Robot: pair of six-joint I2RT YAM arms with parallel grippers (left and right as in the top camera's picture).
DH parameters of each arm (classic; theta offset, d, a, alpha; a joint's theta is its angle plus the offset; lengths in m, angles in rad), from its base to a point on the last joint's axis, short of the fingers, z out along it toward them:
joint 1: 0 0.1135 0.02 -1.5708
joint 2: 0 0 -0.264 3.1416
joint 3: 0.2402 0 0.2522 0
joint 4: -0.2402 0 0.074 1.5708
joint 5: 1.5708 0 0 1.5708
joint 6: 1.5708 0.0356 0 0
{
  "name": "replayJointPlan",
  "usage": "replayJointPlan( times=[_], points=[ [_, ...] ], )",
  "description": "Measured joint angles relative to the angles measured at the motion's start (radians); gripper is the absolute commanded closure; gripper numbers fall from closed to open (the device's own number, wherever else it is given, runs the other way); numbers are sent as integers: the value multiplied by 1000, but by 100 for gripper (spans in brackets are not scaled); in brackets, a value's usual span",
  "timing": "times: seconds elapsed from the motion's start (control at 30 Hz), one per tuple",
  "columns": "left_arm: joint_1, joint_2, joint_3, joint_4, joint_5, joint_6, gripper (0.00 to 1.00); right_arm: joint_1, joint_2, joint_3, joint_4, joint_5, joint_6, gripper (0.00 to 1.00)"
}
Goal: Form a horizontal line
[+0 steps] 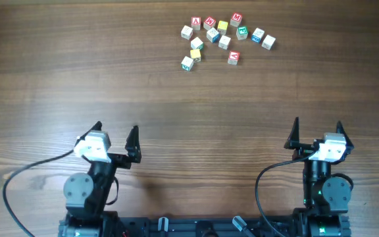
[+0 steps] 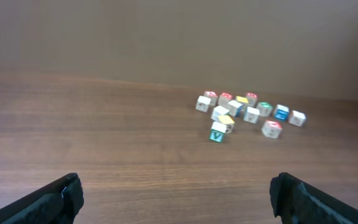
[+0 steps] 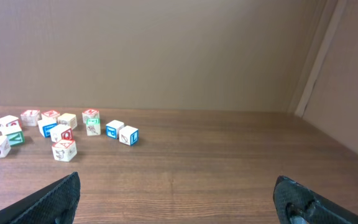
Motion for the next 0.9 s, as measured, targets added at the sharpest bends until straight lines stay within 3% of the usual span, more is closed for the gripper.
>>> replayJointPlan(
  times=[0.13,0.27,0.37,0.6,0.9],
  points=[
    [0,219,209,-85,52,-12,0,0,0,0,0,0,0,0],
    [0,463,430,-174,208,-24,0,0,-1,0,0,0,0,0],
    [0,542,486,-163,324,-27,0,0,-2,0,0,0,0,0],
    [0,679,523,-53,378,-64,0,0,-2,0,-1,0,0,0],
    [-20,1355,1151,-119,385,-71,0,0,-2,0,-2,0,0,0]
  ],
)
